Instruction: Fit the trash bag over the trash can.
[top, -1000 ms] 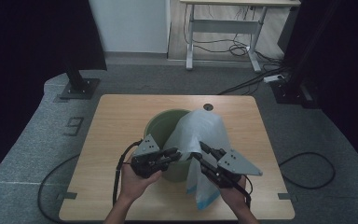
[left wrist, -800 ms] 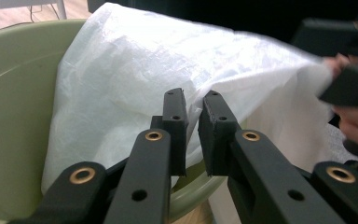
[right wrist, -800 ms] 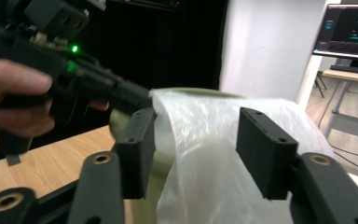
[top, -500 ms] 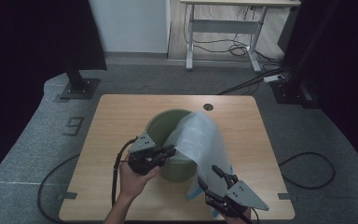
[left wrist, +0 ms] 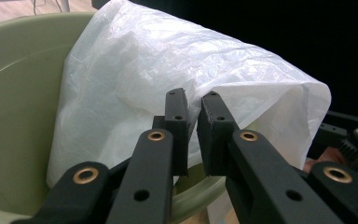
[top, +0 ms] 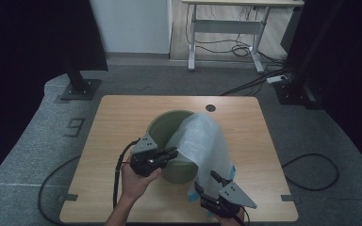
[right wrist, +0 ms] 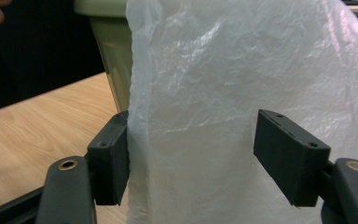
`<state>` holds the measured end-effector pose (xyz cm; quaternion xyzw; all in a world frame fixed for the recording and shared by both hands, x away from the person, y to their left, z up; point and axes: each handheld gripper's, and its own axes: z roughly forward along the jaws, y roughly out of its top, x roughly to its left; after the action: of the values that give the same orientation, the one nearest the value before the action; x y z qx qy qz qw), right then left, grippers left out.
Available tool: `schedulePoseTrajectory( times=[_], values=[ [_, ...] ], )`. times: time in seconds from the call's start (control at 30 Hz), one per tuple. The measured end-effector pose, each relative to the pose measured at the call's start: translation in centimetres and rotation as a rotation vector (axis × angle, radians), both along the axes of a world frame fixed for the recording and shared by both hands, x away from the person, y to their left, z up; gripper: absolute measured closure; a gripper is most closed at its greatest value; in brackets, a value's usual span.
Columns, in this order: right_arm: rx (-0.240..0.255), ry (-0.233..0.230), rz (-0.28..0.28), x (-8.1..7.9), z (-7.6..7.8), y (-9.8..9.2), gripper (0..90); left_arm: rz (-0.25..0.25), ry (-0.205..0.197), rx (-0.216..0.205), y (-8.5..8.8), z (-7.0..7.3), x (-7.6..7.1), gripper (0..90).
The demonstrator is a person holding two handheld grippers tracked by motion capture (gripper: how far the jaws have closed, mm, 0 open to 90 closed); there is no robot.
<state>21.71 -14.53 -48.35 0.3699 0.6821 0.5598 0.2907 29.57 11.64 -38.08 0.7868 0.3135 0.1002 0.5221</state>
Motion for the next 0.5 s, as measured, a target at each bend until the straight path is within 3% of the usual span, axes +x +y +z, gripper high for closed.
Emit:
schedulePoseTrajectory(
  times=[0.3,0.5],
  values=[
    [-0.023,0.024,-0.015,0.7,-0.8,1.7,26.2,-0.001,0.003,0.000,0.0,-0.1,0.0,82.2],
    [-0.040,0.029,-0.054,1.6,-1.3,2.0,36.2,-0.002,0.005,0.003,0.5,-0.1,-0.2,83.9]
  ],
)
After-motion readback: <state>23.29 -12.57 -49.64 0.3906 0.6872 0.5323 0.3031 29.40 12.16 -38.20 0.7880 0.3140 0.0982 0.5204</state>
